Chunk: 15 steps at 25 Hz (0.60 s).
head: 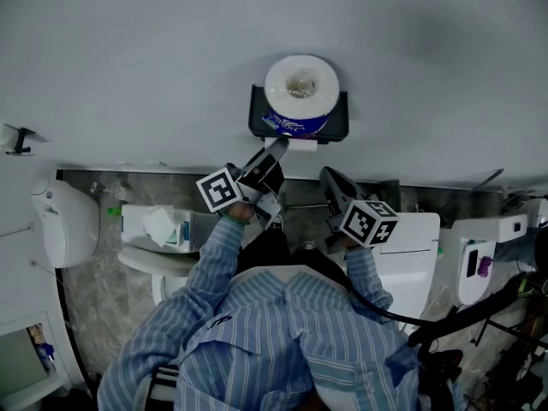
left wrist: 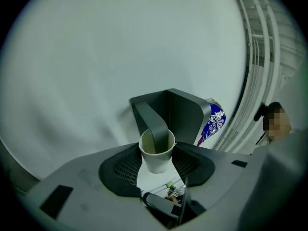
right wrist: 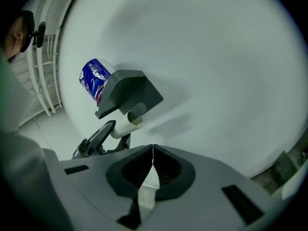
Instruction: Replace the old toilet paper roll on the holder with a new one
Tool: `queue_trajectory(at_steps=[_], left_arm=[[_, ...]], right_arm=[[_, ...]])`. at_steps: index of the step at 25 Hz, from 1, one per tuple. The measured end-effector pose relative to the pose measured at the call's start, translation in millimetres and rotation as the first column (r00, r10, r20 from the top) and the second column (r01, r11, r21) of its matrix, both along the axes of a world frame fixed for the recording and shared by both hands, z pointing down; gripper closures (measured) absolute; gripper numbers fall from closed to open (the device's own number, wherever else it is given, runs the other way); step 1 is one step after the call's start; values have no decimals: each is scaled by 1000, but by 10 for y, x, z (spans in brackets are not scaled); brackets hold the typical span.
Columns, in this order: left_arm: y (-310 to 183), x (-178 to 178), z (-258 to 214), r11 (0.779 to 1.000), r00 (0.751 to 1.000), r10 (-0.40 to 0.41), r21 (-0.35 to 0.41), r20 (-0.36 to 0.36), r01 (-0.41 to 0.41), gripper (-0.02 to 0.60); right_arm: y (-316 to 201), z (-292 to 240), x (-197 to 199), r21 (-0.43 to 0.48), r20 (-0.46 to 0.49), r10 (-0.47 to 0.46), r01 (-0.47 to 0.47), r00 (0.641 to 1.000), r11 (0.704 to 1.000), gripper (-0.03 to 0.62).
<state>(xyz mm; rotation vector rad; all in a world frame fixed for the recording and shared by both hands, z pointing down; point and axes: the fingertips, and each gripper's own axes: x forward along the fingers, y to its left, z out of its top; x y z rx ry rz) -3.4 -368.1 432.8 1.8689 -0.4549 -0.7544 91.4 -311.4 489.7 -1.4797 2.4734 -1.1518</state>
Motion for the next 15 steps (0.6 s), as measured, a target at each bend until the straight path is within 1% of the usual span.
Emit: queue_trajectory(at_steps=[3,7,13,15], left_arm=[[7,42,-3,1000,999,12,28,35,-13,390],[2,184,8,999,998,46,27,38,-47,390],[4,600,50,991,989,133,14,61,-134,391],[7,754,57,986,983,160,23,95,-163,391]], right_arm=[[4,25,32,-4,-1,16,-16,1000,1000,589],[27,47,115,-10,-1,44,-44,999,999,590],[87,47,303,-10,-1,86,-86,996,996,591],[119,43,383,-11,-2,103,-103,995,995,589]])
